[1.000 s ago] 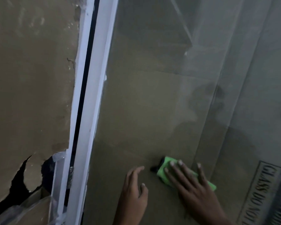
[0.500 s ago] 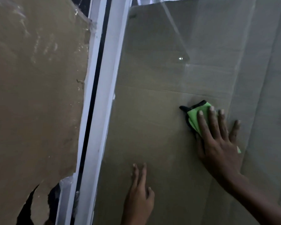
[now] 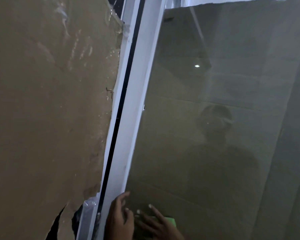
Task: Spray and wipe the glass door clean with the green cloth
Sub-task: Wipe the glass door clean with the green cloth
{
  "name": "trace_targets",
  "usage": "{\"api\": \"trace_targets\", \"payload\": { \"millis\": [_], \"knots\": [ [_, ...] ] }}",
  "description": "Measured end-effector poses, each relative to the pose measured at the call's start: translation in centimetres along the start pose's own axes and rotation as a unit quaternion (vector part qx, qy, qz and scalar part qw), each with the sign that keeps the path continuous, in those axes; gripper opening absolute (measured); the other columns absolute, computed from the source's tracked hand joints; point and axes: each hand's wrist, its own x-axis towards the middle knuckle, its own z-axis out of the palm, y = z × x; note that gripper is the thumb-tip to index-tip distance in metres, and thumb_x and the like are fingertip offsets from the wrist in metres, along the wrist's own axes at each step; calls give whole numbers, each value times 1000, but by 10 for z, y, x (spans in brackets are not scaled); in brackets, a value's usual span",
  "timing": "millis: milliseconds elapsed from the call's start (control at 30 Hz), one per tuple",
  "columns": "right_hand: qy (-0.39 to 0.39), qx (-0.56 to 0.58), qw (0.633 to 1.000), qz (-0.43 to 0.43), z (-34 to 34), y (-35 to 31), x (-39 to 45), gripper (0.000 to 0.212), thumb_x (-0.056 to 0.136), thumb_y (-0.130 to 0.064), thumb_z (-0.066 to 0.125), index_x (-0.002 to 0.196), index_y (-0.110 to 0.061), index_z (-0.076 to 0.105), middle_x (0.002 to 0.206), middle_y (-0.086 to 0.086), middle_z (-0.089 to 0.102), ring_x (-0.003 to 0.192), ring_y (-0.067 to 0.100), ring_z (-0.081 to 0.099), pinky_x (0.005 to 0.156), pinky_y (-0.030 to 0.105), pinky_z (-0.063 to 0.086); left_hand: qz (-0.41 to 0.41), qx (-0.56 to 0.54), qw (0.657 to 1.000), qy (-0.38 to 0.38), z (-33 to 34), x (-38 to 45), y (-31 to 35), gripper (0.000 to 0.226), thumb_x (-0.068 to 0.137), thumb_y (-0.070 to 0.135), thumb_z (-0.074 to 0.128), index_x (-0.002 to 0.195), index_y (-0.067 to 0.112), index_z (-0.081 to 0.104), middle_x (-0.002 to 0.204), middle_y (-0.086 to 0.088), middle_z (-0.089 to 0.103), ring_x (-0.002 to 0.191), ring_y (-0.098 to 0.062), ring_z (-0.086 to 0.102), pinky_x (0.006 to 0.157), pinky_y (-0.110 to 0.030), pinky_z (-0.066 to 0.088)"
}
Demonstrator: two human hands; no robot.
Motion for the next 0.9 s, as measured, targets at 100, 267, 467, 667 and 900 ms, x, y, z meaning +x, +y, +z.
{"api": "trace_targets", "payload": {
  "millis": [100,267,467,667,900],
  "knots": [
    [188,100,977,-29,-20,74,25,47,97,-42,48,143,-43,49,164,0,34,153,28,27,119,68,-6,54,27,996,64,-36,-11,47,58,89,-3,56,111,52,56,125,13,59,122,-15,55,97,-34,49],
    [339,224,892,201,-66,272,8,60,92,-28,43,151,-28,47,161,11,38,149,38,34,120,66,12,159,62,980,100,-18,-12,99,48,89,-3,51,131,19,58,147,-2,47,136,-20,45,106,-23,37],
    [286,242,754,539,-47,392,-93,67,98,-36,48,161,-32,23,170,10,11,158,32,5,119,72,0,245,111,961,64,10,13,152,64,92,9,59,151,22,38,162,-3,28,149,-20,27,115,-20,22],
    [286,205,796,492,-27,287,-100,69,95,-34,51,160,-26,30,168,14,18,156,36,14,121,69,6,236,150,957,73,26,18,157,69,88,16,59,152,24,35,165,-6,22,149,-30,25,117,-51,33],
    [254,137,943,167,-6,189,-114,65,92,-36,55,155,-30,40,167,7,25,154,30,24,124,60,10,290,100,946,105,46,5,190,64,82,21,41,146,18,43,161,-18,27,149,-35,26,115,-55,33]
  ]
}}
